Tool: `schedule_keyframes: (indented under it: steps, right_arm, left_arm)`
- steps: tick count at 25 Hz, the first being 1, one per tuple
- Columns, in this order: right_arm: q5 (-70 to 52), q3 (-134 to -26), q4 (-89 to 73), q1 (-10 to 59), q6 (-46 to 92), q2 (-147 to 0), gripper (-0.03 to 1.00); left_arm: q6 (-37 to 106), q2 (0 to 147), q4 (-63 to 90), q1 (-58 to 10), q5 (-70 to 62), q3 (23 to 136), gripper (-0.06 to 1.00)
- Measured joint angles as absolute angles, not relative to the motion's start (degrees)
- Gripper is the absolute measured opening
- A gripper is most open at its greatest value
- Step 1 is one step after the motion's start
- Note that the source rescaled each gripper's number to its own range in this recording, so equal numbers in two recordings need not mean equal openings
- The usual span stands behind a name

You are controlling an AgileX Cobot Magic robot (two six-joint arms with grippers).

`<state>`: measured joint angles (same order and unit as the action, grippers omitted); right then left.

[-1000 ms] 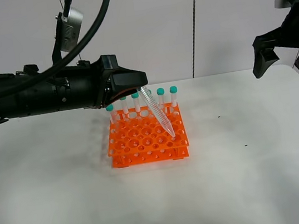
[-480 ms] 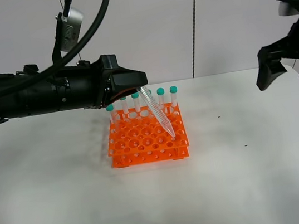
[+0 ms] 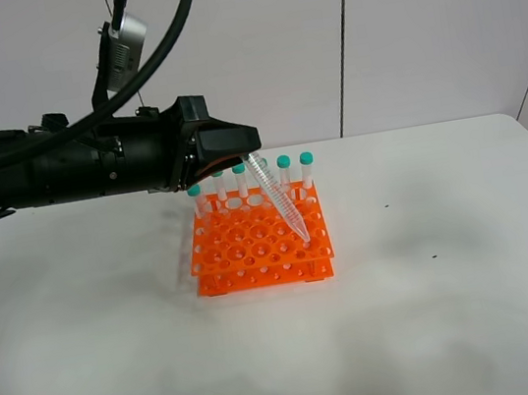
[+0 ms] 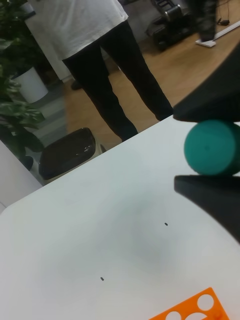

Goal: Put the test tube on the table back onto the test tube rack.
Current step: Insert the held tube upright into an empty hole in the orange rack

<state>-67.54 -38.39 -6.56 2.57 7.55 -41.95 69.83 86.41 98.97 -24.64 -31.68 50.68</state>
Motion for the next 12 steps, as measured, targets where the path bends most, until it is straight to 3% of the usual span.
schedule_keyframes:
  steps: [4, 12]
  right_arm:
    - [-64.0, -31.1, -6.6, 2.6, 7.5, -26.9, 1.00]
    - [-59.8, -28.2, -4.9, 2.6, 4.7, -8.8, 1.00]
  left_arm:
    - [69.8, 86.4, 99.0, -24.6, -31.7, 50.7, 0.00]
    - [69.8, 86.4, 98.9, -24.6, -31.7, 50.7, 0.00]
